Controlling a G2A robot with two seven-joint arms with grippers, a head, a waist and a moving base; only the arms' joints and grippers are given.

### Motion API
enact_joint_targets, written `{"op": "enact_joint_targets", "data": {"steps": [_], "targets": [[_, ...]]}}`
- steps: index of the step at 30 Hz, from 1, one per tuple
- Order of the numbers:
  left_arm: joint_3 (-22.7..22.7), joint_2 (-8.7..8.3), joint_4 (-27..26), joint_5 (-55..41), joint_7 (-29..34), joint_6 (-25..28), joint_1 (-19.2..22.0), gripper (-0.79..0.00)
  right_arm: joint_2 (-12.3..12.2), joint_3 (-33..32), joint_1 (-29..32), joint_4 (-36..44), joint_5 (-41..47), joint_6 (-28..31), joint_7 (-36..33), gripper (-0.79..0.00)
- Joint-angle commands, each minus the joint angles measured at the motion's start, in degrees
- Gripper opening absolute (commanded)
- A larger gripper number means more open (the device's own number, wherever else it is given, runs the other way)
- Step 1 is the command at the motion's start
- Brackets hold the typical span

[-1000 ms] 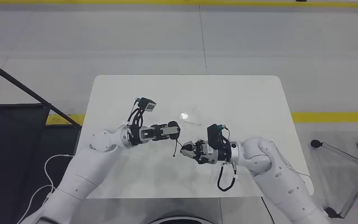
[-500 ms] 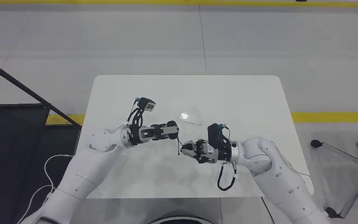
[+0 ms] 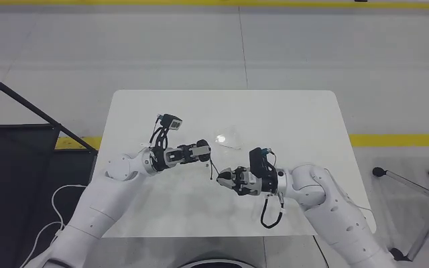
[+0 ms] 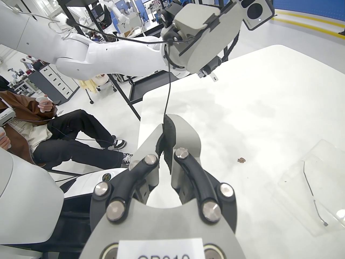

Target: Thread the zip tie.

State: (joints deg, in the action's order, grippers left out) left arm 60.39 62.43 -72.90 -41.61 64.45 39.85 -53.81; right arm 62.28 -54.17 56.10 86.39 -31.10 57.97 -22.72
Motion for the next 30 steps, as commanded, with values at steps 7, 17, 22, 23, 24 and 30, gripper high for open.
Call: {"op": "enact_joint_targets", "data": {"steps": [7,17,22,23,24,30], "targets": [[1.7,-0.04,2.2,0.8,-1.8,1.8,0.4,-0.785,-0.9,0.5,0.6,2.9,1.5,0.0,0.2,-0.785],[3.2,-0.11,3.6,2.6,-3.3,3.3,0.1,-0.785,-3.3,0.8,1.9,7.3,3.8,0.0,1.8,-0.785],[3.7,-0.07,3.9,2.6,-3.6,3.6,0.0,-0.785,-4.7,1.1,2.2,9.2,4.6,0.0,3.0,-0.785],[3.8,-0.06,3.9,2.5,-3.6,3.6,-0.1,-0.785,-5.0,1.2,2.2,9.5,4.6,0.0,3.3,-0.785],[3.9,-0.06,4.0,2.6,-3.7,3.6,-0.1,-0.785,-5.2,1.4,2.3,9.8,4.6,0.0,3.6,-0.785],[4.1,0.06,4.1,2.6,-3.7,3.7,-0.1,-0.785,-6.7,2.4,2.0,10.4,4.2,0.0,5.5,-0.785]]}}
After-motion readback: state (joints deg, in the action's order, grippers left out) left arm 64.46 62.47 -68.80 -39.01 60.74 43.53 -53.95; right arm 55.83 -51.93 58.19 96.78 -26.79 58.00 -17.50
